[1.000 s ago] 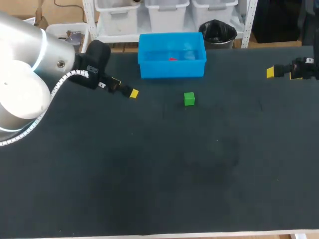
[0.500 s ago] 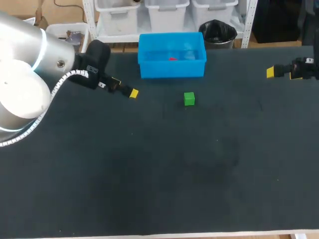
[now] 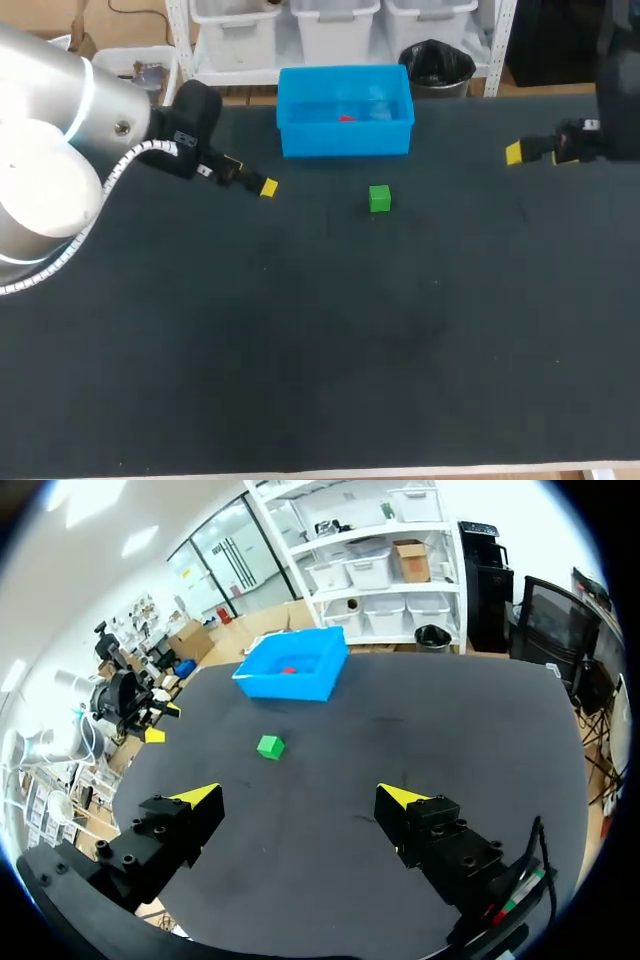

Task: Use the left arm to pick the red cube and place it into the blue plastic box first, then use the right arm to grasp the green cube and put it into the same blue plastic box after the first action is fully finished.

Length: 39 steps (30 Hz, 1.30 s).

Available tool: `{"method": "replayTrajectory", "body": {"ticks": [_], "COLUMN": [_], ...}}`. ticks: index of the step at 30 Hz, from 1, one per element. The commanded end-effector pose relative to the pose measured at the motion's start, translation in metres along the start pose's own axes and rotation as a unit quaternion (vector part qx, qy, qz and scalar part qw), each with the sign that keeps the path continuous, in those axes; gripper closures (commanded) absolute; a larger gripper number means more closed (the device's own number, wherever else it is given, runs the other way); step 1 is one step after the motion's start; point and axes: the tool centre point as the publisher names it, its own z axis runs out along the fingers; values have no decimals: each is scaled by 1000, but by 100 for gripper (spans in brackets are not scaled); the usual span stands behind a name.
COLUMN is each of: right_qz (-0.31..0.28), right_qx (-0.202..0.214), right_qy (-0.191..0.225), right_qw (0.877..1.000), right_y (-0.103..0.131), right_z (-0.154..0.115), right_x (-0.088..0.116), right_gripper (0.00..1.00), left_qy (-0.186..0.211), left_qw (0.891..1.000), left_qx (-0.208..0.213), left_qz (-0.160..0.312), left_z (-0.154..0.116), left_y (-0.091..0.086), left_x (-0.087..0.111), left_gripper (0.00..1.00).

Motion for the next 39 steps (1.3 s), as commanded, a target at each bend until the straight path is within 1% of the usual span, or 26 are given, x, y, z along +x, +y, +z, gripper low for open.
{"method": "replayTrajectory", "body": {"ticks": [1, 8, 11, 17, 23, 29, 35, 37, 39], "right_qz": [1, 0, 2, 4, 15, 26, 30, 29, 33], "right_qx": [5, 10, 14, 31, 54, 77, 95, 110, 115], "right_qy": [13, 30, 37, 51, 70, 91, 109, 125, 129], "right_qw": [1000, 1000, 999, 998, 996, 993, 989, 986, 985], "right_y": [7, 23, 33, 51, 63, 73, 79, 81, 83], "right_z": [19, 44, 57, 78, 95, 107, 113, 115, 117], "right_x": [-15, -33, -44, -62, -73, -78, -81, -82, -82], "right_gripper": [0, 0, 0, 0, 0, 0, 0, 0, 0], "left_qy": [-3, -3, -3, -3, -3, -3, -3, -3, -3], "left_qw": [1000, 1000, 1000, 1000, 1000, 1000, 1000, 1000, 1000], "left_qx": [2, 2, 2, 2, 2, 2, 2, 2, 2], "left_qz": [1, 1, 1, 1, 1, 1, 1, 1, 1], "left_z": [0, 0, 0, 0, 0, 0, 0, 0, 0], "left_y": [1, 1, 1, 1, 1, 1, 1, 1, 1], "left_x": [2, 2, 2, 2, 2, 2, 2, 2, 2], "left_gripper": [0, 0, 0, 0, 0, 0, 0, 0, 0]}}
